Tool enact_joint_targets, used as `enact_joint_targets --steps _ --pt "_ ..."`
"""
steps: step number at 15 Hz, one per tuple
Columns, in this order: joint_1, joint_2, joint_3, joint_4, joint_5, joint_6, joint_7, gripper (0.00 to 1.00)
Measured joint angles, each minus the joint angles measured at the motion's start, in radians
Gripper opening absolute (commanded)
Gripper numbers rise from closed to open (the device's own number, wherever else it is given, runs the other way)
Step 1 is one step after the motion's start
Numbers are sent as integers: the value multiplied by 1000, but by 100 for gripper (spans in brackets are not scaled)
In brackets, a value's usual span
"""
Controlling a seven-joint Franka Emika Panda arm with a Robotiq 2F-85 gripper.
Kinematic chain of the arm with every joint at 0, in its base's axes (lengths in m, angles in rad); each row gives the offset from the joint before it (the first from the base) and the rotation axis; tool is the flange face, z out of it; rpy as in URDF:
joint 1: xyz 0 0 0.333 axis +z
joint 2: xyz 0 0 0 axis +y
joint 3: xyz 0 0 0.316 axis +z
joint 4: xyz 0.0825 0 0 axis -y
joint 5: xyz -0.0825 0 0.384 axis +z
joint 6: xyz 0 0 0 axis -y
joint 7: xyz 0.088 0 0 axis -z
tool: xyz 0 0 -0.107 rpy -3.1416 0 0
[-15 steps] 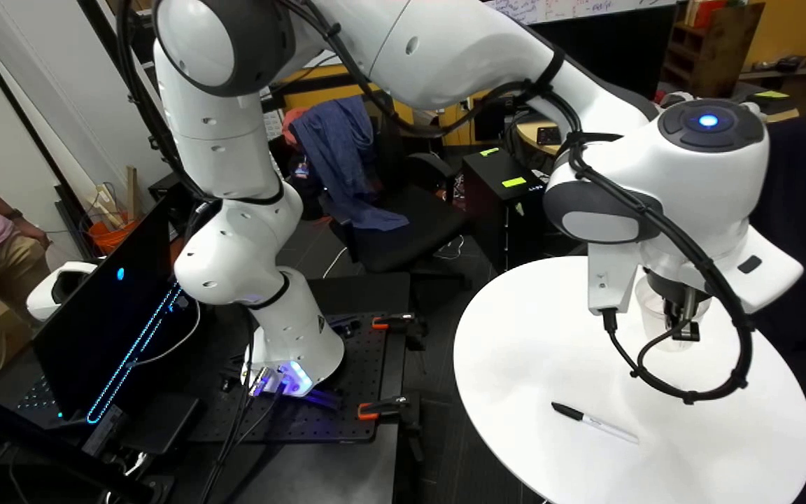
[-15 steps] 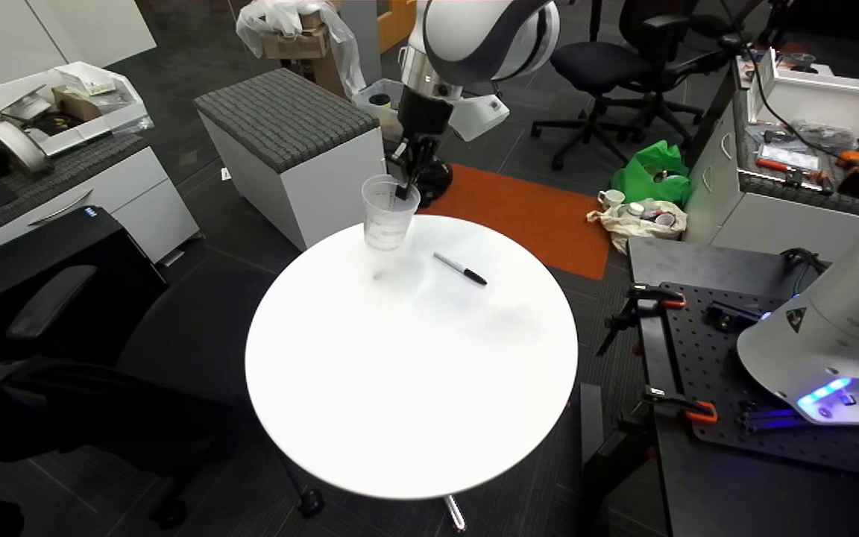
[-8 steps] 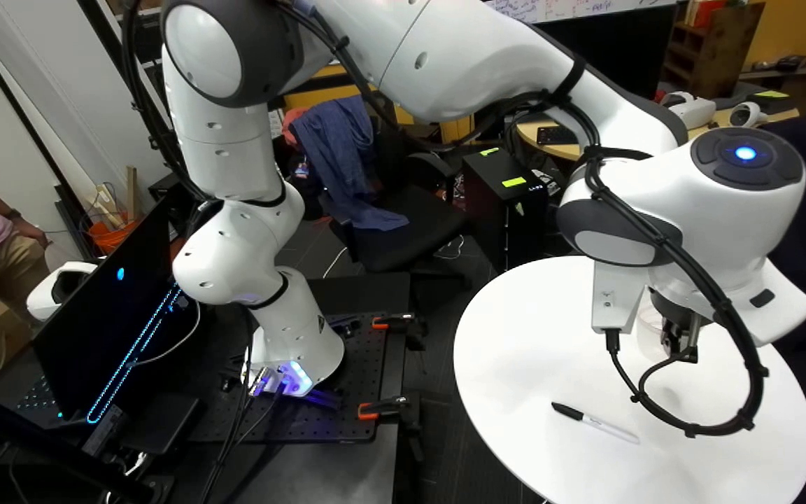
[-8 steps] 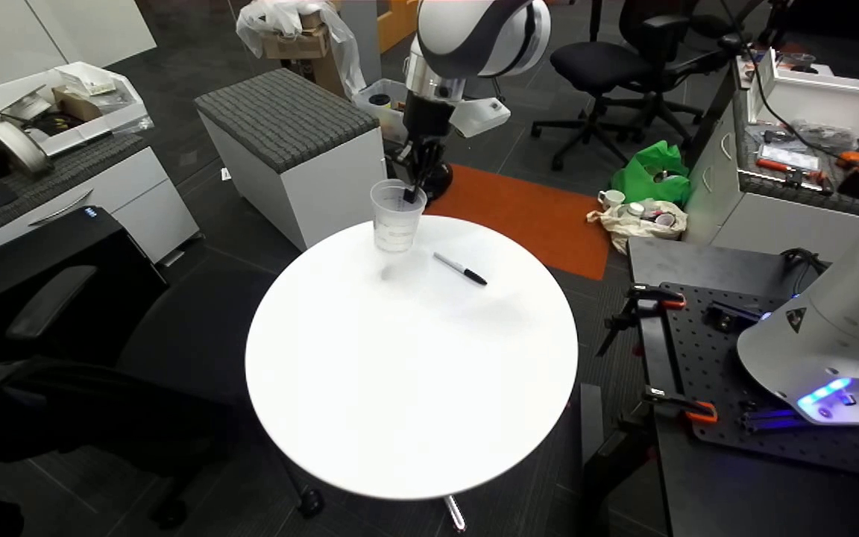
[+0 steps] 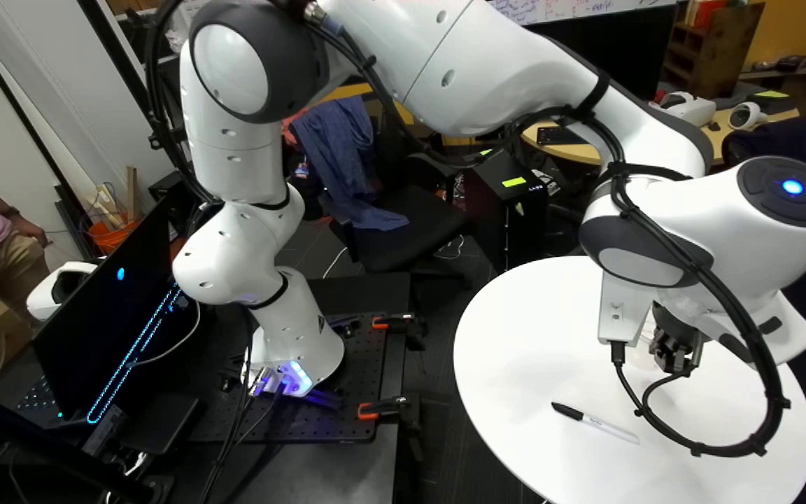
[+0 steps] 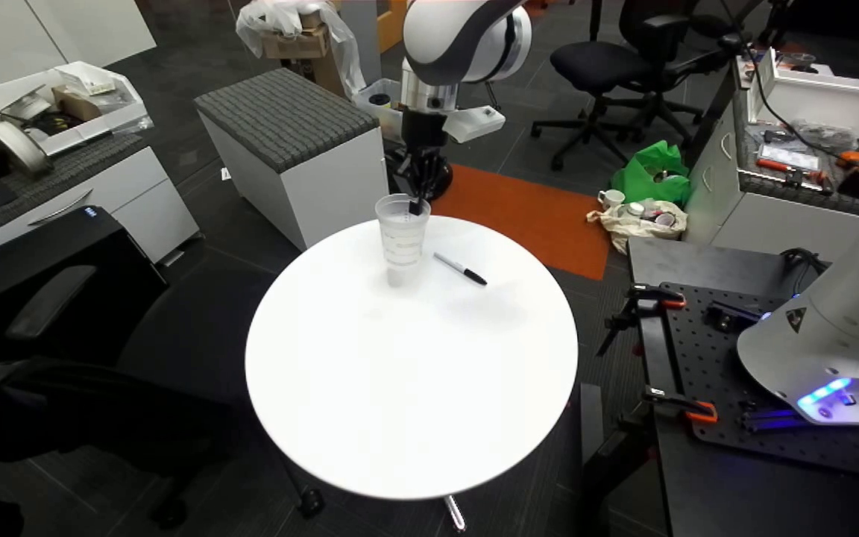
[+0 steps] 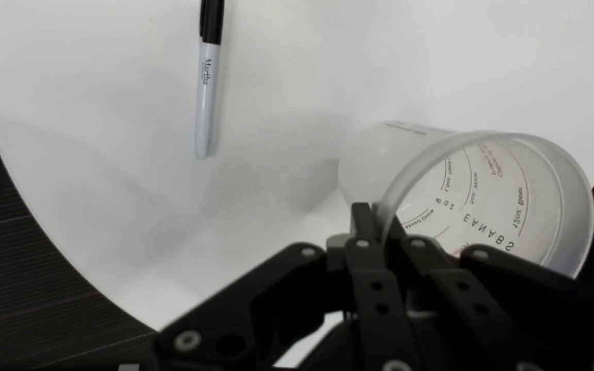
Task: Move the cup to the right
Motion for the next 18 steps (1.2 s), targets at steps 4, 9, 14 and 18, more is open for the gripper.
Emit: enact_joint_targets --steps 4,9,14,18 --pt "2 58 -10 40 -27 -10 46 1" --pt "4 137 -19 102 -79 -17 135 1" --pt "4 178 -20 158 -101 -37 182 45" --pt "5 185 -21 181 -105 -54 198 76"
